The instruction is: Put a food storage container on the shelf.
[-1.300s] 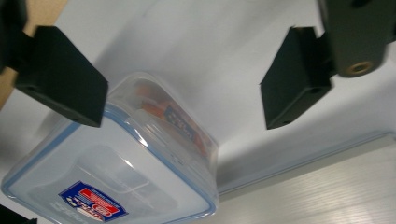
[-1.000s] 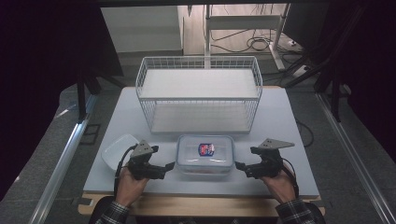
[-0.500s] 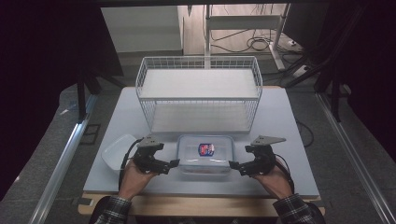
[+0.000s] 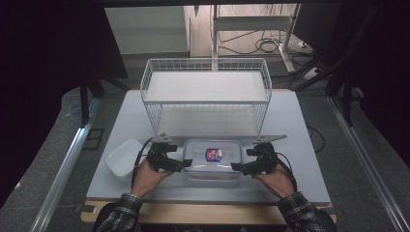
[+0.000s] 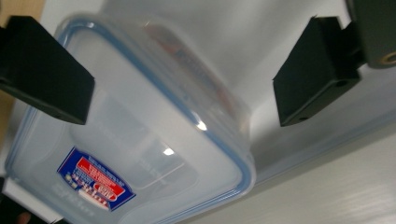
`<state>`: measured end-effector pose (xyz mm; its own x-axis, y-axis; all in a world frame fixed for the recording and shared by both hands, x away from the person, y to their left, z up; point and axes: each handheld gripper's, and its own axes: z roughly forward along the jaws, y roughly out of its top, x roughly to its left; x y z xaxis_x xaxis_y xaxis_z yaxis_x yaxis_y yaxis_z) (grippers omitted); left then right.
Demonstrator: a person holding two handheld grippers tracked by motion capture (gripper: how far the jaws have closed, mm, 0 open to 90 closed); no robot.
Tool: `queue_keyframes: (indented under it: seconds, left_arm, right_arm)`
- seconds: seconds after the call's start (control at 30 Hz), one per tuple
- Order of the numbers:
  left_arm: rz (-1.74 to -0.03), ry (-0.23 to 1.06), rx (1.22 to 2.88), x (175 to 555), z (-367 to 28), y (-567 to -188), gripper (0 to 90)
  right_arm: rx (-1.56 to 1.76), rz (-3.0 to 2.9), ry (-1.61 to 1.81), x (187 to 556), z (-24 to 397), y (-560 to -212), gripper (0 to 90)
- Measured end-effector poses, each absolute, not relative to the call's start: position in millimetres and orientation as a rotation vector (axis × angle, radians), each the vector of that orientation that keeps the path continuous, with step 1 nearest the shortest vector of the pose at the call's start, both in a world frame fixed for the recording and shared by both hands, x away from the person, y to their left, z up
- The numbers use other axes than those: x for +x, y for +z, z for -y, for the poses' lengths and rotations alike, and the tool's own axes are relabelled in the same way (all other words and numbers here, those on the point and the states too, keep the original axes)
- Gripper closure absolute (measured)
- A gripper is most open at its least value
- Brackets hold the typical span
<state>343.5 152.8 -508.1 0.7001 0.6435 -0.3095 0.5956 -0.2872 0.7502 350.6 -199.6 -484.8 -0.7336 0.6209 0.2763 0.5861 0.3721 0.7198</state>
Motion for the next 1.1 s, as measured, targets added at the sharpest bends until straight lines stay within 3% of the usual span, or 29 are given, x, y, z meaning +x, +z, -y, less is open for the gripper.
queue_keyframes:
  seconds: [0.27,0.5,0.73,0.77,0.8,0.83,1.0,1.1]
  left_arm:
    - [-0.939,-0.162,1.976,355,-140,-519,0.0]
    - [-0.962,-0.223,1.994,353,-140,-519,0.8]
    - [-0.913,-0.142,2.045,339,-148,-504,16.8]
    - [-0.894,-0.080,2.081,331,-145,-499,17.7]
    - [-0.894,-0.080,2.081,331,-145,-499,19.8]
    - [-0.915,-0.060,2.034,324,-151,-495,26.0]
    - [-0.928,-0.085,1.950,315,-162,-496,45.1]
    - [-0.942,-0.058,1.953,306,-160,-493,46.0]
  right_arm:
    - [1.258,-2.656,1.351,365,194,-499,3.9]
    - [1.324,-2.679,1.388,367,196,-502,6.6]
    - [1.341,-2.699,1.316,356,199,-490,18.7]
    - [1.370,-2.671,1.322,351,202,-486,26.9]
    - [1.370,-2.671,1.322,351,202,-486,26.9]
    - [1.394,-2.637,1.367,347,208,-483,35.9]
    - [1.424,-2.586,1.475,336,219,-480,48.1]
    - [1.415,-2.572,1.496,331,221,-480,49.8]
